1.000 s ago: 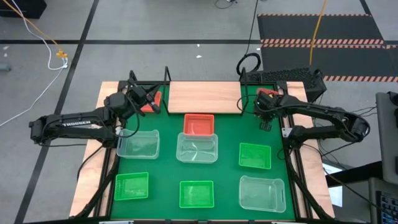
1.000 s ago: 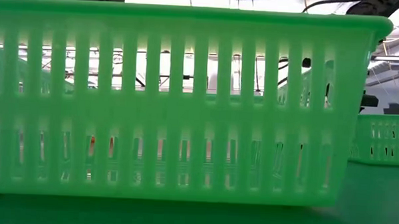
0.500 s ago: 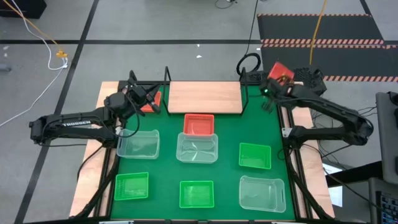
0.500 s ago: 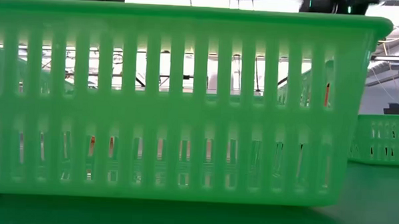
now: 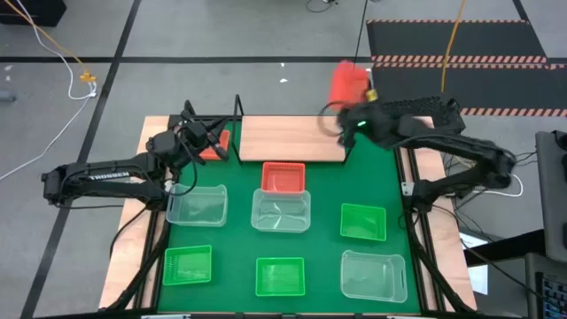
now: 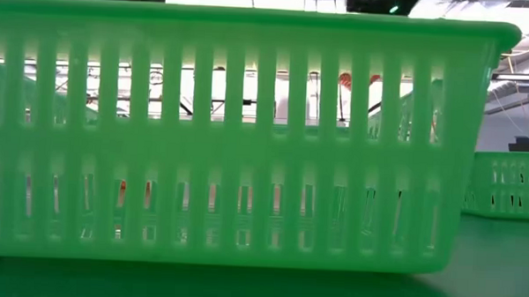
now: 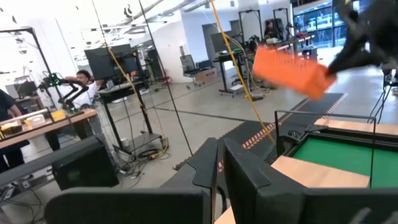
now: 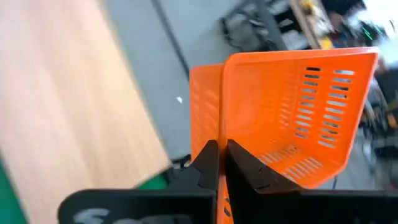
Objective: Stack baskets on shelf by color
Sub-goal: Put the top right orange bin on the shelf
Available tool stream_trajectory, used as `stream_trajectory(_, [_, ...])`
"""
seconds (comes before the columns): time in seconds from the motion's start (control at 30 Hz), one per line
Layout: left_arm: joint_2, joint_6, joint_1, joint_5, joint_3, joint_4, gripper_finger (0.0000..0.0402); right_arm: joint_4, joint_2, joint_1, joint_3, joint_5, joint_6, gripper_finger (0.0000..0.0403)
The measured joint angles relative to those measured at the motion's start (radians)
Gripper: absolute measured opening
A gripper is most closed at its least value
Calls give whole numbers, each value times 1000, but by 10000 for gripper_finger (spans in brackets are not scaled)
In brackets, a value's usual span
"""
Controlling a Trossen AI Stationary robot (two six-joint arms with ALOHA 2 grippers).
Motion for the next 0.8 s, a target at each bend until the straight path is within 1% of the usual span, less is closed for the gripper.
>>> stream_trajectory(0.13, [0,15,0,0,0,-3,31,18,123,42,-1,-27,-23,2])
stream_trajectory(0.2, [0,22,0,0,0,-19,31,4,164,43,-1,-93,14,2])
stream_trajectory(0.3, [0,28,0,0,0,-41,31,-30,206,32,-1,-227,91,2])
stream_trajectory(0.33, [0,32,0,0,0,-45,31,-35,217,29,-1,-250,111,2])
stream_trajectory(0.6, [0,27,1,0,0,-51,31,-86,291,15,-1,-260,216,2])
stream_trajectory(0.8, [0,26,1,0,0,-44,31,-124,338,14,-1,-261,247,1])
